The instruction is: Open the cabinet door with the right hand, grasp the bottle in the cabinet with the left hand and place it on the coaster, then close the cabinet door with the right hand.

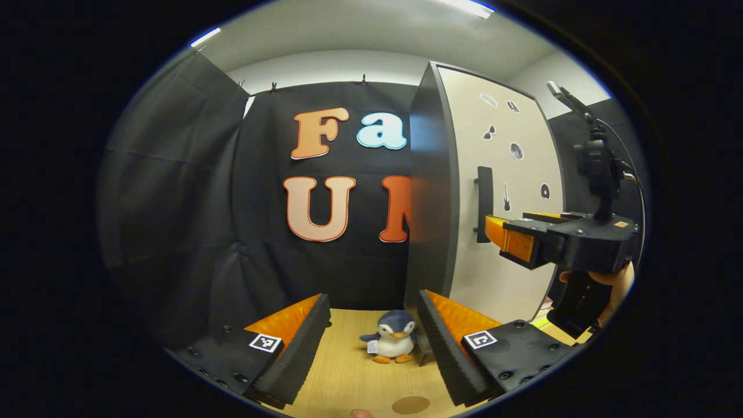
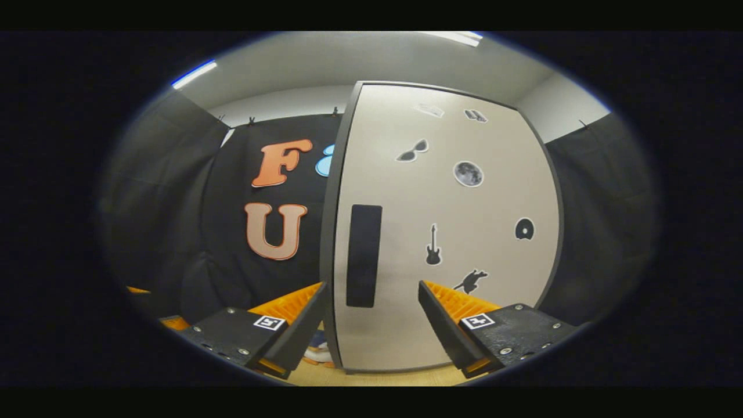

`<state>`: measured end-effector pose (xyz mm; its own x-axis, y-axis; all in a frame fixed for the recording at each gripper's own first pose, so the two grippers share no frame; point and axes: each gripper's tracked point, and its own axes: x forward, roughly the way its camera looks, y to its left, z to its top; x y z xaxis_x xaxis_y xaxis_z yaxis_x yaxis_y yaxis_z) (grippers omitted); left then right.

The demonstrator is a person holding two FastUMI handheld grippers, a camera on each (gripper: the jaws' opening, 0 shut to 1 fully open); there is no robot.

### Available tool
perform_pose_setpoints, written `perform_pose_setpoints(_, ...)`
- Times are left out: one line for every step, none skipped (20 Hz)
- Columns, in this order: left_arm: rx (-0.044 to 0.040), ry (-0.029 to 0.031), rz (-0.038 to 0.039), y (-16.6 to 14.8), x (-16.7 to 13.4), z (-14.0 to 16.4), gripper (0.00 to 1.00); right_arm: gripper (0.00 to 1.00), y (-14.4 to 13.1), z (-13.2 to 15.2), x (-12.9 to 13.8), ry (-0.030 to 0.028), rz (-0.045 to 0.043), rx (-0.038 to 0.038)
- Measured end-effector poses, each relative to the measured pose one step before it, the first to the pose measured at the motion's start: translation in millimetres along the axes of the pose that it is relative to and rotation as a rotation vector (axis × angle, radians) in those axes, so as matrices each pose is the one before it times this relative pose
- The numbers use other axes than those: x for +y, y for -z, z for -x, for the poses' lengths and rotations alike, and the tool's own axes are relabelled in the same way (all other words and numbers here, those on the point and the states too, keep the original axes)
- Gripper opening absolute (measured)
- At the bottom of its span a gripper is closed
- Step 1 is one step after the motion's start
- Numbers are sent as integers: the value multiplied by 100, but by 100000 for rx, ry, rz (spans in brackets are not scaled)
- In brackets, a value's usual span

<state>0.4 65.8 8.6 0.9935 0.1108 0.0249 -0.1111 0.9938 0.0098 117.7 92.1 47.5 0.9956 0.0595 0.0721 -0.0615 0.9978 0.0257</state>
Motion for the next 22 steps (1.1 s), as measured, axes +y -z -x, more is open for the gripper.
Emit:
perform_pose_setpoints(522,-554,396,316,371,-454,99,94,339,-1056,141,1526,9,639)
perform_pose_setpoints(362,-508,871,236,414,-388,99,90,336,-1168,31,1650,-517,744)
perform_pose_setpoints(92,-574,1143,271,414,-410,99,88,331,-911,191,1021,-1122,986)
perform_pose_setpoints(166,-779,1236,239,383,-395,100,84,432,-679,275,345,-1330,1104)
perform_pose_setpoints(910,-431,638,350,240,-432,99,77,185,-424,316,-111,-1218,618)
perform_pose_setpoints(610,-558,-5,253,265,-292,99,74,49,-179,327,-787,-758,59)
perform_pose_setpoints(-39,-261,-227,135,166,-238,99,70,-208,0,316,-782,-522,-1425)
perform_pose_setpoints(-220,-514,-137,26,159,-120,99,62,-466,76,12,-98,203,-2082)
perform_pose_setpoints(64,-704,89,52,218,-134,99,57,-496,-203,-342,1066,828,-1957)
perform_pose_setpoints(555,-308,169,232,138,-154,98,40,116,-57,-82,56,-1213,845)
perform_pose_setpoints(370,-331,266,142,51,49,98,37,-83,230,66,-330,-2075,104)
perform_pose_setpoints(106,-252,220,75,-35,14,98,34,-25,16,-110,55,-1260,739)
perform_pose_setpoints(331,-196,-154,134,12,76,98,32,-38,-14,-46,241,-339,-137)
perform_pose_setpoints(96,-259,-137,-25,65,127,98,28,10,39,-32,770,74,166)
perform_pose_setpoints(-89,-56,58,-19,-15,101,98,24,29,83,18,767,255,-193)
perform_pose_setpoints(-126,-278,30,-193,41,101,98,22,-12,123,-39,326,652,-14)
perform_pose_setpoints(-97,-316,-19,1,2,-143,98,21,-120,176,-64,-180,-343,-50)
perform_pose_setpoints(237,-73,-126,-1,109,-118,98,20,-85,227,85,-713,-1464,-260)
perform_pose_setpoints(61,-327,-311,-16,98,25,98,18,-51,294,-53,-588,-1093,-514)
perform_pose_setpoints(41,-355,-264,-31,41,26,98,18,-211,475,-53,-187,-245,-646)
perform_pose_setpoints(-114,-336,-197,-103,102,-27,98,19,-251,730,-35,-175,258,-1083)
perform_pose_setpoints(-42,-78,57,-152,119,64,98,14,-375,839,39,-288,101,-986)
